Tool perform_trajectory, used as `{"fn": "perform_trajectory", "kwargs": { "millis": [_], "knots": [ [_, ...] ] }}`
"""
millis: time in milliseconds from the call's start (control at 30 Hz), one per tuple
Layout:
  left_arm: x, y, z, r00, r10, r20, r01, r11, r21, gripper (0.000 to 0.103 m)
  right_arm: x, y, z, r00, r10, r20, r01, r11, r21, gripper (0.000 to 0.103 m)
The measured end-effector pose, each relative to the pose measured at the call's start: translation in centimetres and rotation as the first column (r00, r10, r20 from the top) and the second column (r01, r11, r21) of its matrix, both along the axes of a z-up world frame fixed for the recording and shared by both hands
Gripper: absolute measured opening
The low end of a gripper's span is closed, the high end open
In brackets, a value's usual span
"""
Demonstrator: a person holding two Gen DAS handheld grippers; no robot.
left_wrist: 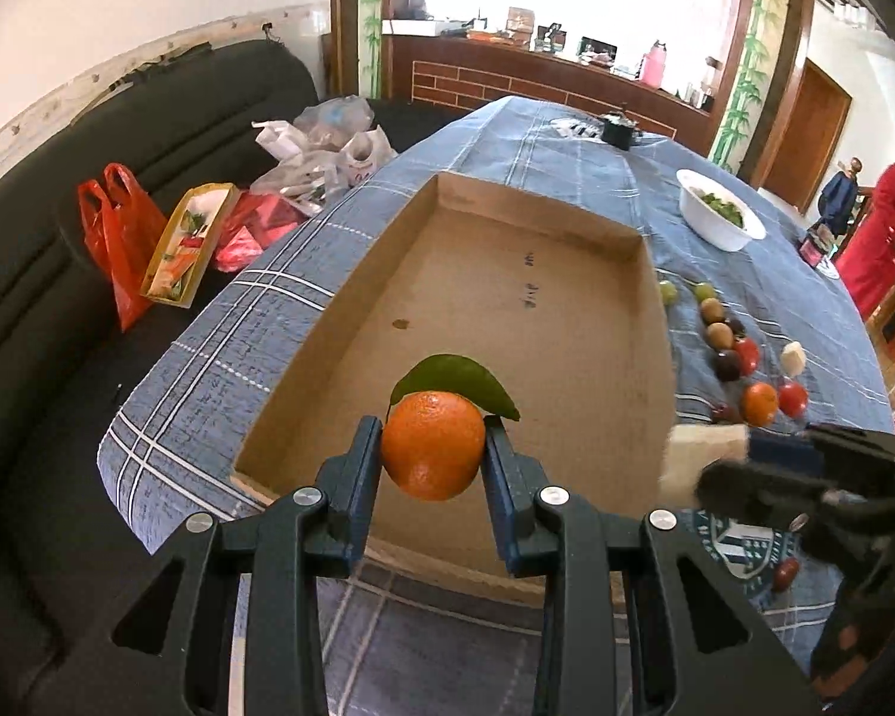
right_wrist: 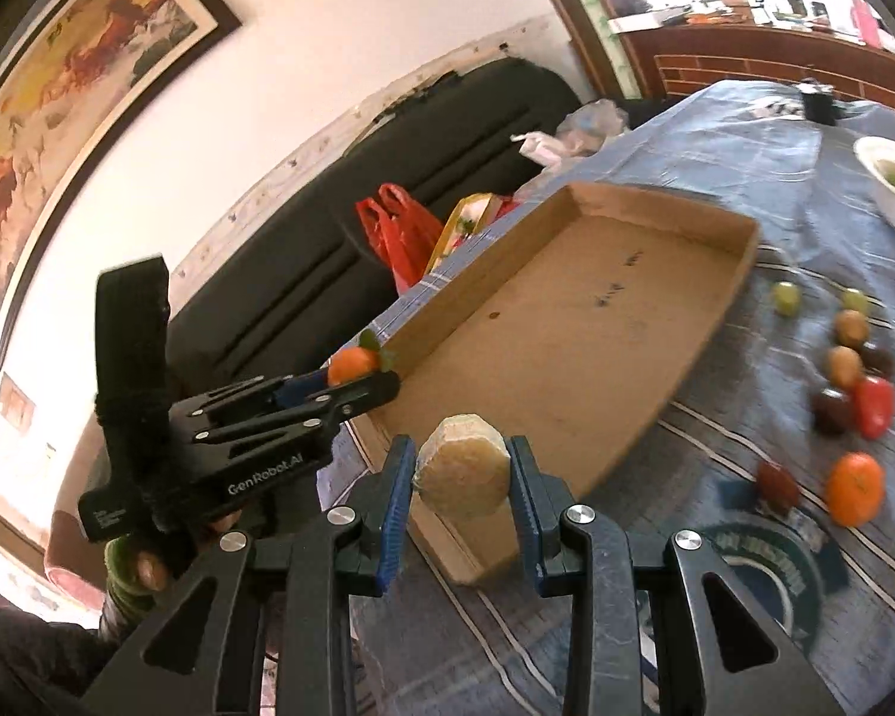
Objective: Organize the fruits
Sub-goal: 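Carry the mandarin with the left tool while the right tool carries the cube to the tray, then open the left tool over the tray while the right tool releases the cube inside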
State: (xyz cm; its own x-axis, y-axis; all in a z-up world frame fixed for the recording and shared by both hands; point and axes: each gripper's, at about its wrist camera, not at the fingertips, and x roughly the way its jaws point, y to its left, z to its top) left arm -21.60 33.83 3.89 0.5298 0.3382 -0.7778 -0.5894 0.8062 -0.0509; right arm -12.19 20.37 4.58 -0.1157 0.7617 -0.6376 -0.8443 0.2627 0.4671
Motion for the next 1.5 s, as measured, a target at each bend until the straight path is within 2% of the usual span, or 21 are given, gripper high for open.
{"fn": "perform_trajectory", "kwargs": {
  "millis": [333,600,800,933,1067,1267,1500],
  "knots": [
    [1.8,2.5,-2.7,0.998,0.006,-0.054,-0.008,0.999,-0.049,0.031,-1.1,5.2,-3.8,0.996,0.085,0.037,-0.08,0.99,-0.118,0.031],
    [2.4,3.0,-4.6,0.995,-0.002,-0.102,-0.006,0.997,-0.074,0.031,-2.1,6.6,-5.7,0.989,0.129,0.068,-0.114,0.974,-0.194,0.031],
    [2.5,3.4,-5.3,0.992,0.02,-0.127,-0.03,0.997,-0.077,0.032,-2.3,6.7,-5.6,0.987,0.139,0.085,-0.121,0.973,-0.196,0.034],
    [2.4,3.6,-5.2,0.992,0.023,-0.127,-0.035,0.994,-0.099,0.039,-2.7,6.8,-5.5,0.984,0.143,0.108,-0.12,0.974,-0.194,0.036],
    [2.0,3.6,-4.5,0.992,0.037,-0.122,-0.049,0.995,-0.089,0.053,-3.0,6.0,-4.8,0.982,0.141,0.123,-0.119,0.977,-0.175,0.054],
    [0.9,3.3,-2.7,0.994,0.063,-0.086,-0.07,0.994,-0.083,0.053,-3.1,4.9,-3.8,0.983,0.138,0.121,-0.12,0.982,-0.148,0.054],
    [0.5,1.3,-0.5,0.998,0.045,-0.049,-0.048,0.998,-0.05,0.053,-3.1,1.2,-1.8,0.988,0.096,0.117,-0.087,0.993,-0.085,0.054]
  ]
}}
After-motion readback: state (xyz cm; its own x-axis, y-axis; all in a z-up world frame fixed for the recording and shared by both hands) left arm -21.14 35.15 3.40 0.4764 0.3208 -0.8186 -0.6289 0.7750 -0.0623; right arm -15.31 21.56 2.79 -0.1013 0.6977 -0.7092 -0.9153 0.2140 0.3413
